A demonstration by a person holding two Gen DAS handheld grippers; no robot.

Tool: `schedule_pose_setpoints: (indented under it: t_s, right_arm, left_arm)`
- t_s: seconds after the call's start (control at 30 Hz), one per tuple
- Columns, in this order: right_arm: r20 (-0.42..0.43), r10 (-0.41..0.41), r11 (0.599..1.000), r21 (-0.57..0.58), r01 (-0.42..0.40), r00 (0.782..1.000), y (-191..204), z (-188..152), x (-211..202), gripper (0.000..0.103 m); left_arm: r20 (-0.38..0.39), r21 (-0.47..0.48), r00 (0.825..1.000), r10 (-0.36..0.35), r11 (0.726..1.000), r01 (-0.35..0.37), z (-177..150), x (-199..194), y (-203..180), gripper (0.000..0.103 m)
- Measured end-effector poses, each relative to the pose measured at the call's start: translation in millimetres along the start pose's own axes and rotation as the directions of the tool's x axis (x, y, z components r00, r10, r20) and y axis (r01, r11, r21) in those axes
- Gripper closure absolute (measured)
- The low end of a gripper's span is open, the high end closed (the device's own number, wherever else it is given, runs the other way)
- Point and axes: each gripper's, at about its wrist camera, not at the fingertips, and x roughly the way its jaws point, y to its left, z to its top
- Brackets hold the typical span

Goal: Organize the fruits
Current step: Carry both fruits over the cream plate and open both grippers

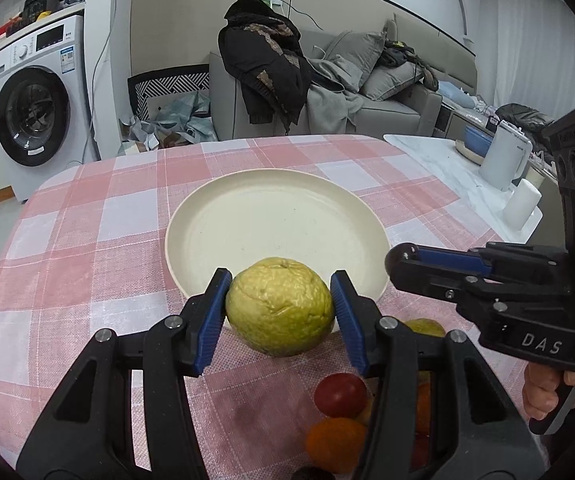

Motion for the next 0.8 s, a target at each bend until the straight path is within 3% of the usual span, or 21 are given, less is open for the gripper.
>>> schedule_pose_setpoints:
  t_s: [0.3, 0.67, 0.8]
  right_arm:
    - [-0.053, -0.014, 1.000, 0.020, 0.015, 0.998, -6.9, 1.1, 21.8, 0.080]
    - [-0.057, -0.020, 1.000, 0.020, 0.021, 0.998, -10.5, 3.9, 27.2, 0.080]
    - [-0.025, -0.024, 1.000, 0.008, 0.024, 0.999, -9.4, 2.2, 18.6, 0.066]
  left_arm:
    - [-0.042, -0.008, 0.999, 0.020, 1.000, -0.020, 6.7, 25.1, 0.3, 0.054]
    - [-0.056, -0.019, 0.998, 0.036, 0.999, -0.037, 6.2, 34.3, 7.4, 0.054]
    - [-0.028, -0.015, 0.999, 0.034, 0.999, -0.034, 6.3, 24.3, 8.4, 0.054]
